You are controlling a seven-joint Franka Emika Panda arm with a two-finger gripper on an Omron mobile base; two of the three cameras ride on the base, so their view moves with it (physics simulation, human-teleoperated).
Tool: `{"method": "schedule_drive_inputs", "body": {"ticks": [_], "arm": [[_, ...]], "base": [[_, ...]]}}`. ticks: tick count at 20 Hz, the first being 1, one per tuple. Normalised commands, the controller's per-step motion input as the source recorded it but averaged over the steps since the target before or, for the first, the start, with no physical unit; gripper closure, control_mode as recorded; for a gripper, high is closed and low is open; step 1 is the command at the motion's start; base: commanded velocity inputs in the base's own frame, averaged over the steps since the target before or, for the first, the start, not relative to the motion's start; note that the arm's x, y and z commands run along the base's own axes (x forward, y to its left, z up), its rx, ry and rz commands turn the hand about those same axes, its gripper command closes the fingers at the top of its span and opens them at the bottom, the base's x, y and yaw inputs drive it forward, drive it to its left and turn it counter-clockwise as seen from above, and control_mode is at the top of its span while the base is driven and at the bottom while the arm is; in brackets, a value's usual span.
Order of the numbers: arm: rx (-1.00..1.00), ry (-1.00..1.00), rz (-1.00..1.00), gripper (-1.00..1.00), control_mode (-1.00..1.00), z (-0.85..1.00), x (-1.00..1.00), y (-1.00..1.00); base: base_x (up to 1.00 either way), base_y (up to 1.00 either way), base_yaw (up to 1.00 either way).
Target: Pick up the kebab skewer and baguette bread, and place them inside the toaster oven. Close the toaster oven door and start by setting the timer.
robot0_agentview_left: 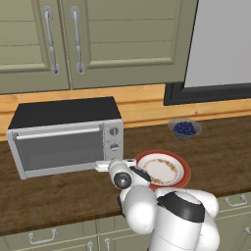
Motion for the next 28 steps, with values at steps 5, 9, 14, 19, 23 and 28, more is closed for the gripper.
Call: {"method": "schedule_drive_inputs", "body": {"ticks": [5, 9, 14, 19, 23, 28], "arm": [[0.0, 0.0, 0.0, 1.0, -1.0, 0.0, 0.0, 0.0], [0.0, 0.0, 0.0, 1.0, -1.0, 0.0, 0.0, 0.0], [0.0, 0.0, 0.0, 1.0, -1.0, 0.0, 0.0, 0.0], [0.01, 0.0, 0.0, 1.0, -1.0, 0.0, 0.0, 0.0], [0.11, 0.01, 0.0, 1.0, -1.0, 0.0, 0.0, 0.0], [0.18, 0.02, -0.02, 1.0, -1.0, 0.0, 0.0, -0.02]], "base": [[0.0, 0.0, 0.0], [0.0, 0.0, 0.0], [0.0, 0.0, 0.0], [0.0, 0.0, 0.0], [0.0, 0.0, 0.0], [0.0, 0.0, 0.0]]}}
